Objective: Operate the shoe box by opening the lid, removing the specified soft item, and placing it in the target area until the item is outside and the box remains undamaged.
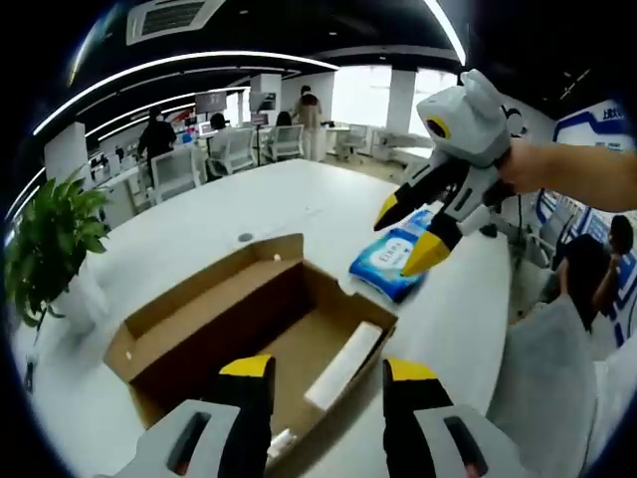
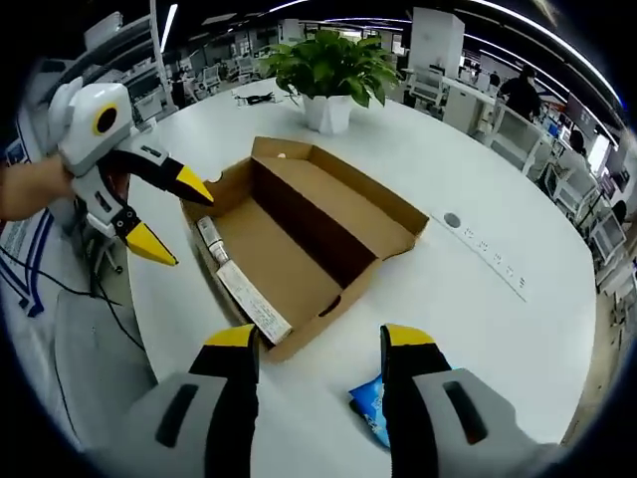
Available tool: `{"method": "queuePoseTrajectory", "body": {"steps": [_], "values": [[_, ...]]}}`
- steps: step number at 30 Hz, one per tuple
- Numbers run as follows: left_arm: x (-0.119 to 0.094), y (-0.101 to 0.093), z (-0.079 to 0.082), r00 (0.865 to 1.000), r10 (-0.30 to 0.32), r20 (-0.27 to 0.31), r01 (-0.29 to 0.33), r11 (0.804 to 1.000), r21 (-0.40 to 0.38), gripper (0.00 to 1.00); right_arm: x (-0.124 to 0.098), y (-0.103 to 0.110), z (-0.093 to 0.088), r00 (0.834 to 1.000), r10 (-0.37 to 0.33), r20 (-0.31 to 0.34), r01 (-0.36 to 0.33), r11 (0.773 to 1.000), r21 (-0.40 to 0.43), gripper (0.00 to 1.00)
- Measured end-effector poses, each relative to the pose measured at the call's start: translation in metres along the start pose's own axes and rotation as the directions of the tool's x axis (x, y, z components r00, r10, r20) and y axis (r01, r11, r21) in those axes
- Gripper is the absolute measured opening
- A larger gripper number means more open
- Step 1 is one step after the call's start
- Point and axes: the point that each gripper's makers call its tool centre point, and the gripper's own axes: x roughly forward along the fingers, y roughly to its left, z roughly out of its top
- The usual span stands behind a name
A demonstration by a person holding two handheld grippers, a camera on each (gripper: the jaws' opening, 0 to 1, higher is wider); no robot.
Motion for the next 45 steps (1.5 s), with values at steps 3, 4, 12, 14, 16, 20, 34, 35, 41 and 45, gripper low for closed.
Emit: {"method": "queuePoseTrajectory", "body": {"steps": [3,4,12,14,16,20,34,35,41,45], "values": [[-0.003,0.002,-0.002,1.0,0.004,0.001,-0.004,1.0,-0.002,0.44,0.003,0.005,0.003,1.0,0.008,-0.005,-0.008,1.0,-0.011,0.45],[-0.004,0.004,-0.003,1.0,0.005,0.002,-0.005,1.0,-0.004,0.44,0.003,0.006,0.004,1.0,0.01,-0.006,-0.01,1.0,-0.013,0.45],[-0.009,0.015,-0.01,1.0,0.008,0.003,-0.008,1.0,-0.016,0.44,0.013,0.014,0.01,0.998,0.049,-0.031,-0.051,0.997,-0.063,0.43],[-0.01,0.017,-0.013,1.0,0.008,0.002,-0.008,1.0,-0.019,0.44,0.018,0.013,0.011,0.997,0.06,-0.038,-0.063,0.995,-0.081,0.43],[-0.012,0.019,-0.013,1.0,0.006,0.004,-0.006,1.0,-0.02,0.45,0.02,0.016,0.012,0.996,0.069,-0.049,-0.073,0.992,-0.102,0.43],[-0.016,0.022,-0.017,1.0,0.005,0.003,-0.005,1.0,-0.023,0.44,0.025,0.018,0.014,0.993,0.096,-0.067,-0.105,0.985,-0.137,0.42],[-0.024,0.045,-0.028,1.0,0.005,0.005,-0.005,0.999,-0.049,0.45,0.041,0.037,0.008,0.956,0.22,-0.192,-0.271,0.914,-0.301,0.42],[-0.025,0.046,-0.027,1.0,0.001,0.012,-0.001,0.999,-0.047,0.45,0.043,0.035,0.009,0.953,0.224,-0.202,-0.279,0.91,-0.307,0.41],[-0.028,0.045,-0.026,0.999,-0.044,0.02,0.045,0.999,-0.016,0.45,0.045,0.034,0.007,0.936,0.249,-0.248,-0.322,0.891,-0.32,0.4],[-0.032,0.053,-0.03,0.997,-0.071,0.013,0.07,0.997,0.013,0.45,0.048,0.035,0.006,0.924,0.274,-0.268,-0.354,0.878,-0.323,0.4]]}}
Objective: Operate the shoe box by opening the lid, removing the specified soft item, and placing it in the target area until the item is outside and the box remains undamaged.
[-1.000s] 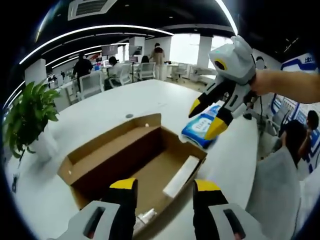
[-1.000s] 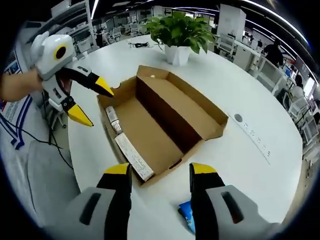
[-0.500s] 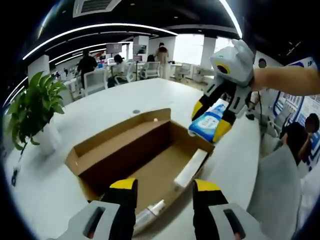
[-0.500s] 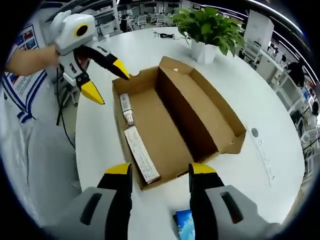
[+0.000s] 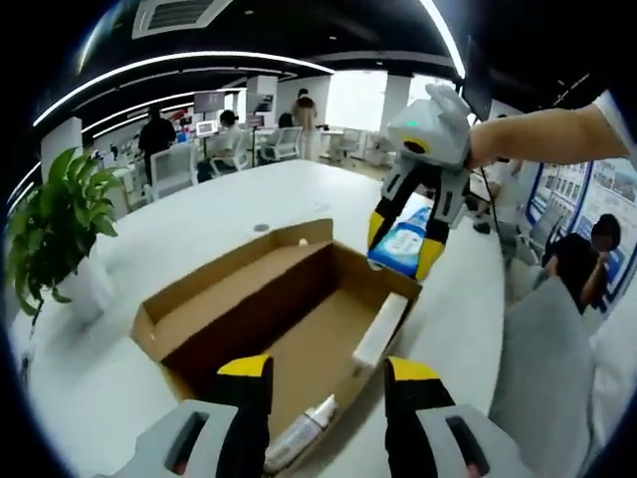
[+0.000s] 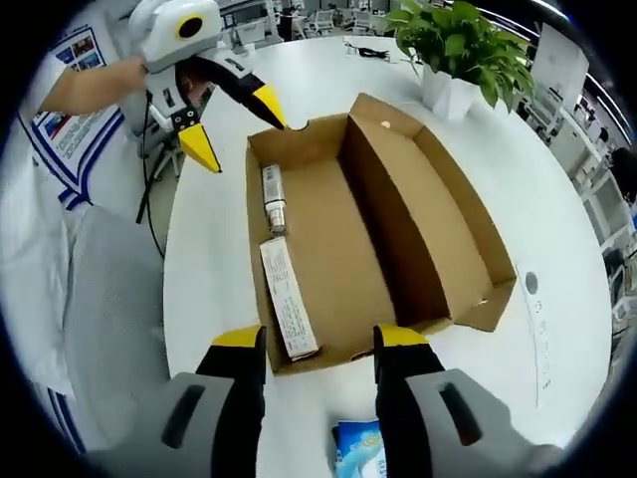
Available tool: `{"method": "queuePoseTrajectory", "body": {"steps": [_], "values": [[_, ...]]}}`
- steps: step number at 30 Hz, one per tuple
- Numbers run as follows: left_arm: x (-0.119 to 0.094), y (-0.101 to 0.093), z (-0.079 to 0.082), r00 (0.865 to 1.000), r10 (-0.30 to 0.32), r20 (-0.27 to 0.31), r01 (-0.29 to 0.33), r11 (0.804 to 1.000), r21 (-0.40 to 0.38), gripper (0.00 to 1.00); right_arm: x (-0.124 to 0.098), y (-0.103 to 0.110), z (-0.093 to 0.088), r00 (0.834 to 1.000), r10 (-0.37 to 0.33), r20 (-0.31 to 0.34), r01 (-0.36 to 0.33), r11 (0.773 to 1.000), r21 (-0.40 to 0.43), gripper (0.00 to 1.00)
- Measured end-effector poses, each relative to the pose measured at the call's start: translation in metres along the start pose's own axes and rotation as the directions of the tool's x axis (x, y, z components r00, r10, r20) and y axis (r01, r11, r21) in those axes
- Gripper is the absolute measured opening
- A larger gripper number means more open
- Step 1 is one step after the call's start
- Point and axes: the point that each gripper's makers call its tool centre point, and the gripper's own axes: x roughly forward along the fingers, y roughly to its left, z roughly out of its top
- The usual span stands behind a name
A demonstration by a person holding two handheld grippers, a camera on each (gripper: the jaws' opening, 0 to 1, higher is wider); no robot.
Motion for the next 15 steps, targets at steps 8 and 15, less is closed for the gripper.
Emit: {"method": "queuePoseTrajectory", "body": {"steps": [8,15], "values": [[-0.007,0.022,-0.014,0.999,-0.026,-0.022,0.027,0.999,0.022,0.45,0.006,0.001,-0.002,0.998,0.055,-0.032,-0.055,0.998,-0.009,0.39],[-0.005,0.02,-0.014,0.998,-0.055,-0.007,0.055,0.998,0.019,0.46,0.011,0.009,0.006,0.989,0.148,-0.028,-0.148,0.989,-0.02,0.33]]}}
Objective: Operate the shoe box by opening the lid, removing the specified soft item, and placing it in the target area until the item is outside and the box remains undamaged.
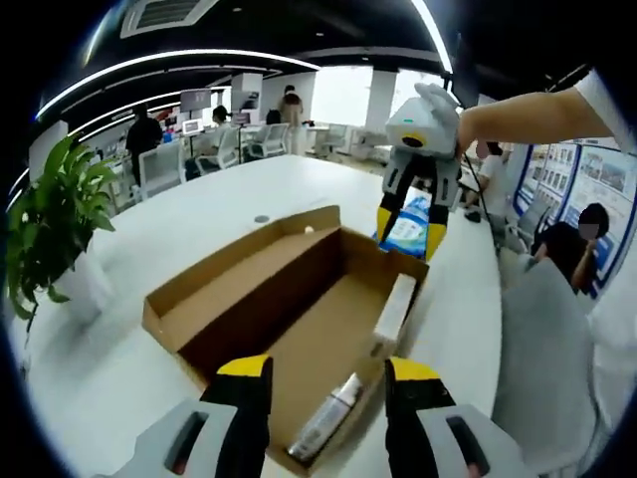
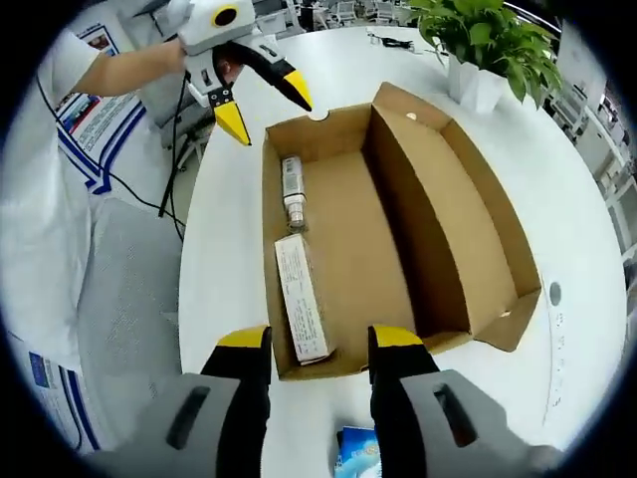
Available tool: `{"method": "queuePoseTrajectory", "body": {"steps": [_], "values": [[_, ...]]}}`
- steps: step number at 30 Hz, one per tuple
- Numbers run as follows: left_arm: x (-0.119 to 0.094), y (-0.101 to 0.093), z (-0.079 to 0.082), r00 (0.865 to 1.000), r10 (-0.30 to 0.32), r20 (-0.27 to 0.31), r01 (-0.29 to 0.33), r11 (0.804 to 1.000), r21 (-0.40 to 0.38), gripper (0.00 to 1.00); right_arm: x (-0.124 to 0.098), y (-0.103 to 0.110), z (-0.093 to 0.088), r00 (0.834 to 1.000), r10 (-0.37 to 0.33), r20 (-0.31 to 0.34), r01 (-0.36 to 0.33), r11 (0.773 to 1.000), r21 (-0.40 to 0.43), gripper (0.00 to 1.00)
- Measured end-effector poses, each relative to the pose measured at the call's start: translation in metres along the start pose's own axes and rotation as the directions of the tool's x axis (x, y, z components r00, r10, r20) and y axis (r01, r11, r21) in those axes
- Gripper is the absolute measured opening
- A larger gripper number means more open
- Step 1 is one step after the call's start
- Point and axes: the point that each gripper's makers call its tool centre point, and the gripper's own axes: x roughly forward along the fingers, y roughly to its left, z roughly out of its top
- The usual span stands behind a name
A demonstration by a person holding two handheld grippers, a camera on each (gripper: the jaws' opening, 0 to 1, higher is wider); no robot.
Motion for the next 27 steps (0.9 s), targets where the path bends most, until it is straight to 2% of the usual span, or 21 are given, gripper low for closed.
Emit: {"method": "queuePoseTrajectory", "body": {"steps": [5,10,12,15,22,27], "values": [[-0.003,0.004,0.006,1.0,-0.011,0.026,0.011,1.0,-0.001,0.47,0.005,0.002,0.003,0.999,0.054,-0.007,-0.054,0.998,-0.014,0.36],[-0.006,0.0,0.011,0.998,-0.019,0.059,0.022,0.999,-0.04,0.47,0.01,-0.001,0.004,0.997,0.075,-0.013,-0.075,0.996,-0.043,0.39],[-0.006,0.003,0.01,0.998,-0.023,0.063,0.025,0.999,-0.042,0.47,0.013,-0.004,0.002,0.997,0.071,-0.031,-0.073,0.995,-0.061,0.4],[-0.007,0.007,0.012,0.995,-0.038,0.095,0.047,0.994,-0.095,0.47,0.017,-0.002,-0.005,0.994,0.093,-0.064,-0.098,0.993,-0.071,0.41],[-0.006,0.007,0.011,0.993,-0.041,0.114,0.054,0.992,-0.116,0.46,0.025,-0.006,-0.014,0.989,0.095,-0.113,-0.105,0.991,-0.088,0.4],[-0.002,0.01,0.007,0.994,-0.036,0.107,0.048,0.992,-0.118,0.46,0.03,-0.007,-0.021,0.983,0.102,-0.154,-0.119,0.987,-0.104,0.38]]}}
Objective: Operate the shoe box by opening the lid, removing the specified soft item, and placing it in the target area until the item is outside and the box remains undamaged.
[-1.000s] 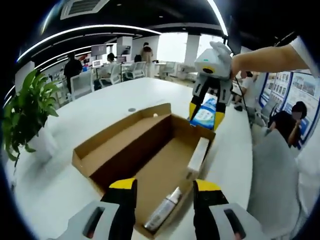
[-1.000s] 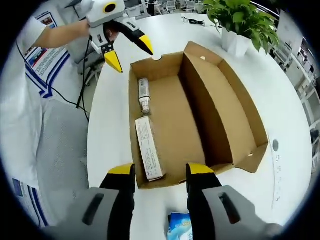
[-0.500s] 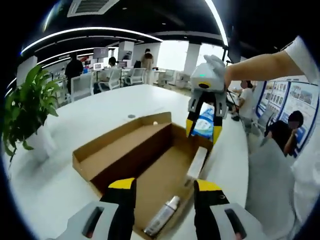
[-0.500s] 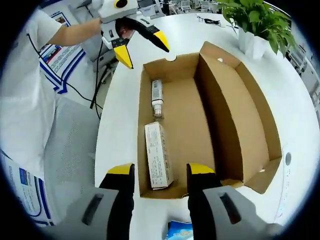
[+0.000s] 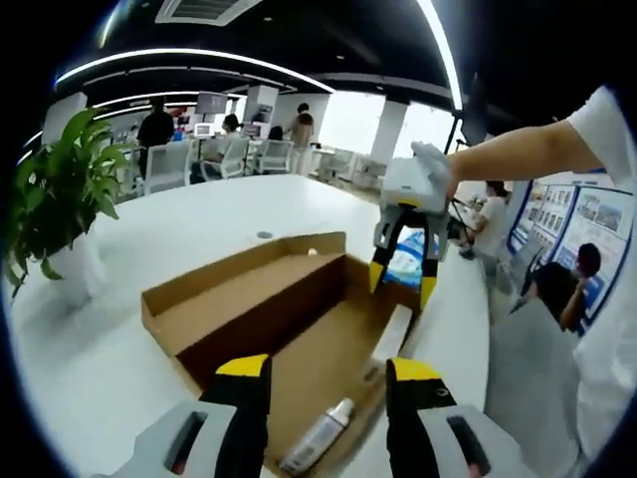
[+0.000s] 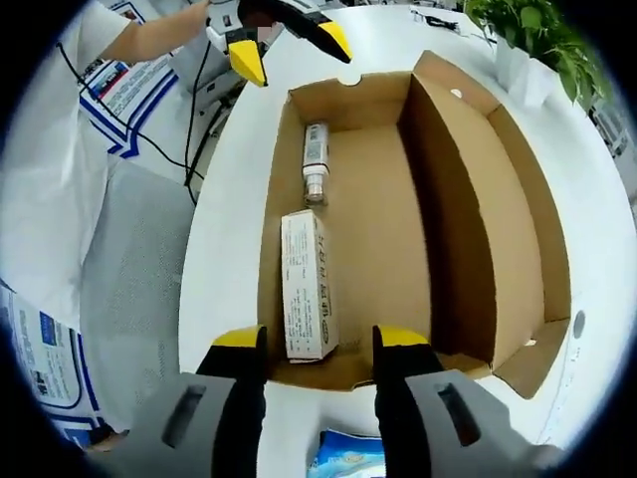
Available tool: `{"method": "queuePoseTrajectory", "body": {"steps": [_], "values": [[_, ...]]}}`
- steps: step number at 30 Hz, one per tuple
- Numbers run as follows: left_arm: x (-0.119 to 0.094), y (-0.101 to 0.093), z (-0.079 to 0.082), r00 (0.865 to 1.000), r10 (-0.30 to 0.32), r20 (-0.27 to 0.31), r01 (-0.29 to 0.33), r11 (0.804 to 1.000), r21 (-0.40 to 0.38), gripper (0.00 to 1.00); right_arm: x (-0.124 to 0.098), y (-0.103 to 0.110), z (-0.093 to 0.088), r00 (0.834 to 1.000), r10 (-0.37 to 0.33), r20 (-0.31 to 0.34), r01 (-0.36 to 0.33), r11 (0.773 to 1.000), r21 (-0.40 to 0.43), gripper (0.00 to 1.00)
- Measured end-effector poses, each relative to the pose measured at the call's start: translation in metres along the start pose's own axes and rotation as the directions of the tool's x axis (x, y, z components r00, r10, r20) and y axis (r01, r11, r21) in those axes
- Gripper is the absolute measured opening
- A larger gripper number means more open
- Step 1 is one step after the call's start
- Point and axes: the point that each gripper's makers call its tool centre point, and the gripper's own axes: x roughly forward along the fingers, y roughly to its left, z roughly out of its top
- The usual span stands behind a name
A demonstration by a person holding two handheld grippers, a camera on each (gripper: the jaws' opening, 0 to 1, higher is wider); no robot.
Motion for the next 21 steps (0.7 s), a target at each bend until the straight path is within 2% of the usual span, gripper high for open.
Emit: {"method": "queuePoseTrajectory", "body": {"steps": [8,21], "values": [[0.002,0.008,-0.005,1.0,0.009,-0.003,-0.009,1.0,-0.003,0.46,0.011,0.004,-0.003,0.999,0.023,-0.029,-0.024,1.0,-0.008,0.33],[0.005,0.016,-0.008,1.0,0.02,-0.001,-0.02,1.0,-0.023,0.46,0.027,0.006,-0.005,0.997,0.018,-0.074,-0.02,0.999,-0.036,0.28]]}}
